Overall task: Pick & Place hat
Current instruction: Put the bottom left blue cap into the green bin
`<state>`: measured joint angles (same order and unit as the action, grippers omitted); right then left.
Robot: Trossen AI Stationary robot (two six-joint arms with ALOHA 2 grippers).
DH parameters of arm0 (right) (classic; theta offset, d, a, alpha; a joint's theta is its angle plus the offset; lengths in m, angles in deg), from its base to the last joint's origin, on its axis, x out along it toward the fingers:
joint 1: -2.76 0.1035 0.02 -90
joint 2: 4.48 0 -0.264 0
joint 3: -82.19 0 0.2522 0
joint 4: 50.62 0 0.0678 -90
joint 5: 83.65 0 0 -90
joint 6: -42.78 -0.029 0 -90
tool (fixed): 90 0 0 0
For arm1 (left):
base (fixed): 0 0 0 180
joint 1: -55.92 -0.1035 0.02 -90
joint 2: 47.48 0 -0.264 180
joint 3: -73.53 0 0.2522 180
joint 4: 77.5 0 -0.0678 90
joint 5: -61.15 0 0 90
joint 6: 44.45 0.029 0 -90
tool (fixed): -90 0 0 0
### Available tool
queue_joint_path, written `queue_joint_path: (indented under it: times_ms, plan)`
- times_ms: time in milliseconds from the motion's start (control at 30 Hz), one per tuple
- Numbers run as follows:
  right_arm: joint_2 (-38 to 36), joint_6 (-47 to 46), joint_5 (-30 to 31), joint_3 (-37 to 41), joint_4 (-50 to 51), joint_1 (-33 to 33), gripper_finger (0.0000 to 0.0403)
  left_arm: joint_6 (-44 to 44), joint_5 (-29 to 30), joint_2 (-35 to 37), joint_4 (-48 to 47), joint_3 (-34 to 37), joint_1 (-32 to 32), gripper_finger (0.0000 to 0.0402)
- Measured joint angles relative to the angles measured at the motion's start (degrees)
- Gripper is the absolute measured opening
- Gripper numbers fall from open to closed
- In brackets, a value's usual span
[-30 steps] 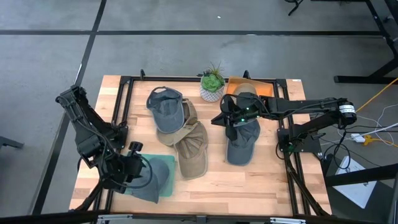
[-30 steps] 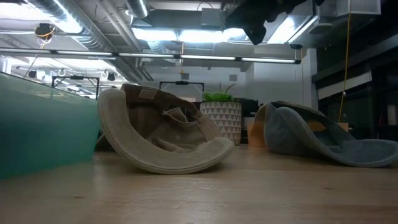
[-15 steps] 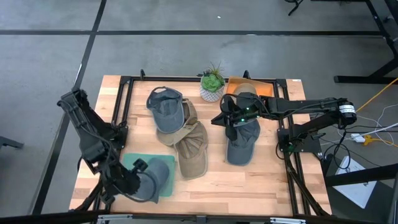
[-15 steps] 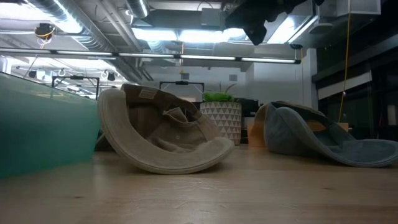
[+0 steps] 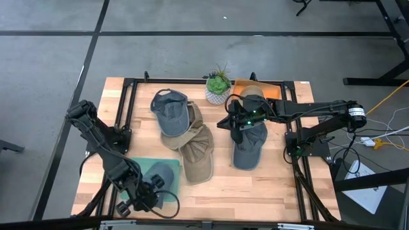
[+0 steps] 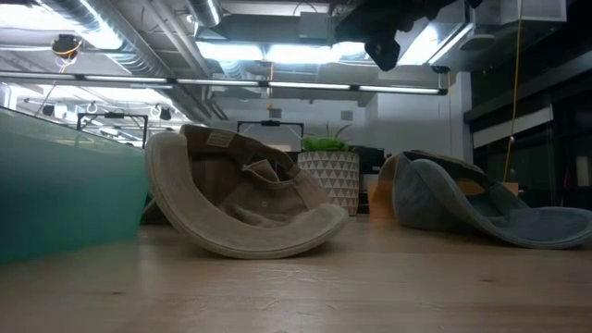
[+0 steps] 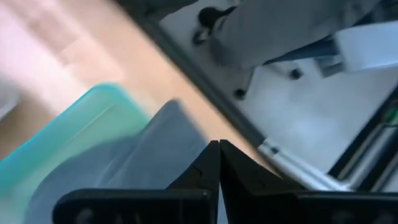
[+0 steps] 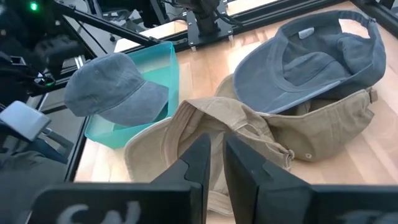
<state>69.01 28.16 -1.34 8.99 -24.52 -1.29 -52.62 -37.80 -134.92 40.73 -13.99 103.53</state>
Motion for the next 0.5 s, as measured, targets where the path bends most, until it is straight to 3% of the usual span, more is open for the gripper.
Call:
queue_joint_path:
  times_ms: [100,500]
  plan:
    - [0.0,-1.0,0.0,0.0,0.0,0.0,0.0044,0.0,-3.1,-0.8,3.1,0.0,-0.1,0.0002]
    - [0.0,-1.7,0.1,0.0,0.5,1.9,0.0044,2.5,-2.9,-3.2,2.9,0.0,-2.1,0.0002]
